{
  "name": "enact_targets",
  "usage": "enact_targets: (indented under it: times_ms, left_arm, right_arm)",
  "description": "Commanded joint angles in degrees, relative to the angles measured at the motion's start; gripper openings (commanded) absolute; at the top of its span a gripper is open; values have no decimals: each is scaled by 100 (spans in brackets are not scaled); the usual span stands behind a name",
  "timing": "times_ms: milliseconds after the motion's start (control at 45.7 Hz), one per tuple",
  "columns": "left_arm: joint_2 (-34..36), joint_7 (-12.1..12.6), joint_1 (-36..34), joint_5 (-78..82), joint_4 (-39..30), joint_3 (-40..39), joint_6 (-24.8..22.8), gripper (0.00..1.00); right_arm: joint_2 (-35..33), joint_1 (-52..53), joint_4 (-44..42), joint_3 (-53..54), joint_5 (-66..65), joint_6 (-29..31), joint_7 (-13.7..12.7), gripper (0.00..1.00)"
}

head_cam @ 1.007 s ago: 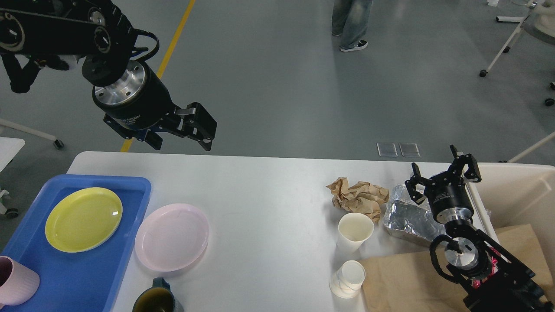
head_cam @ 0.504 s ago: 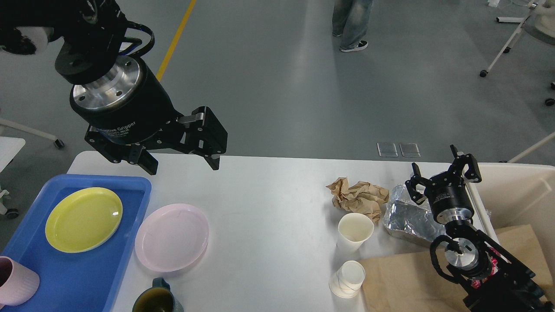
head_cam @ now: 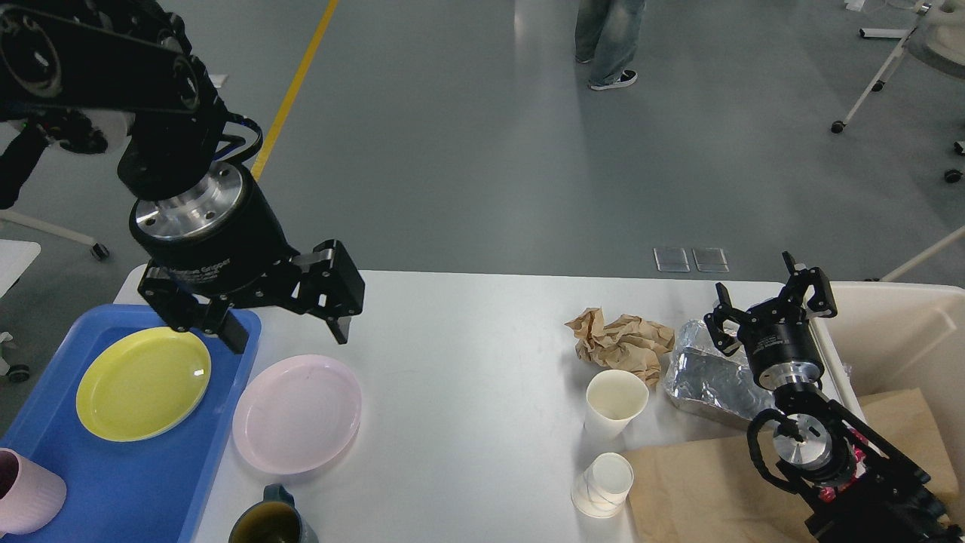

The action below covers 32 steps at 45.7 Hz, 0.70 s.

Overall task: Tidy desktop
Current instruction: 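Lower the left gripper toward the dark mug near the tray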

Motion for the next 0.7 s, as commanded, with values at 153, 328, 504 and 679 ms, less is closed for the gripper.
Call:
enact_targets:
  times_ms: [153, 328, 504, 679]
  left_arm:
    - [364, 429, 1010, -10, -69, 202, 430, 86]
    - [742, 456, 2135, 130, -43, -18, 1317, 84]
    - [1129, 429, 3251, 946, -43, -553, 2179, 83]
    - [1665, 420, 4034, 1878, 37, -844, 2575, 78]
  right_arm:
    - [0, 0, -8, 0, 0, 0, 0, 100]
    - [0, 0, -8, 0, 0, 0, 0, 100]
    - [0, 0, 0, 0, 0, 0, 0, 100]
    - [0, 0, 0, 0, 0, 0, 0, 100]
